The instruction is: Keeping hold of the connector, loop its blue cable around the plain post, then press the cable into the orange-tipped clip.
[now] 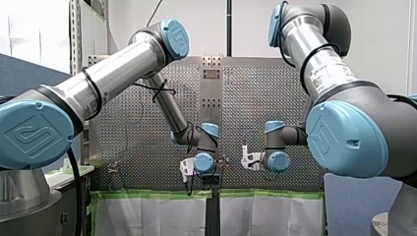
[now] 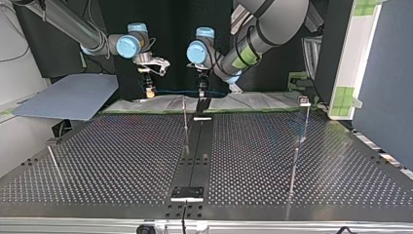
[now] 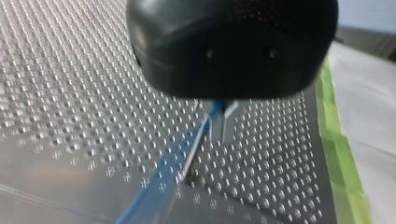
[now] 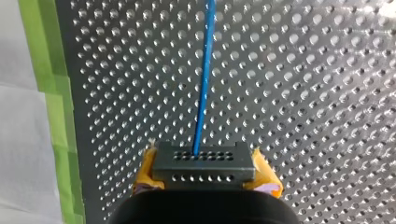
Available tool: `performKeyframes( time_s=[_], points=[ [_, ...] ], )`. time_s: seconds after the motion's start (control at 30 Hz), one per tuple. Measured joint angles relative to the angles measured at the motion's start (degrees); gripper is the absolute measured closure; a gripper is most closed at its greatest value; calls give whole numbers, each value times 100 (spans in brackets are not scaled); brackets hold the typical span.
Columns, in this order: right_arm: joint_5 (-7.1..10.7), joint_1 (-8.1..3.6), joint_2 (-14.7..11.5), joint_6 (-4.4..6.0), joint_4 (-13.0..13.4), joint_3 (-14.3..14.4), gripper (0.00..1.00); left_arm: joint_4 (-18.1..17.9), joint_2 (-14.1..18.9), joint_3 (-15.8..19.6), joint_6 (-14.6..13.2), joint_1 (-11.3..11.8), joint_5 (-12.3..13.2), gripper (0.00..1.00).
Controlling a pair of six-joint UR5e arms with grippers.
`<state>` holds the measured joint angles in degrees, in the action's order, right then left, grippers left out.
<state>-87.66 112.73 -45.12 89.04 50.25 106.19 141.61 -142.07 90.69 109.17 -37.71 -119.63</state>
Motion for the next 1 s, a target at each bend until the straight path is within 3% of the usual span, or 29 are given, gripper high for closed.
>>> performKeyframes(
  time_s=[0.13, 0.47, 1.0],
  points=[
    [7, -38, -9, -8, -196, -81, 100, 8, -14, -2, -8, 2, 59, 100],
    [-10, -15, -11, -253, -639, -164, 100, -7, -108, -74, -67, -15, 370, 100],
    [-11, -22, -11, -299, -822, -338, 100, 219, -227, -408, -3, 40, 513, 100]
  ],
)
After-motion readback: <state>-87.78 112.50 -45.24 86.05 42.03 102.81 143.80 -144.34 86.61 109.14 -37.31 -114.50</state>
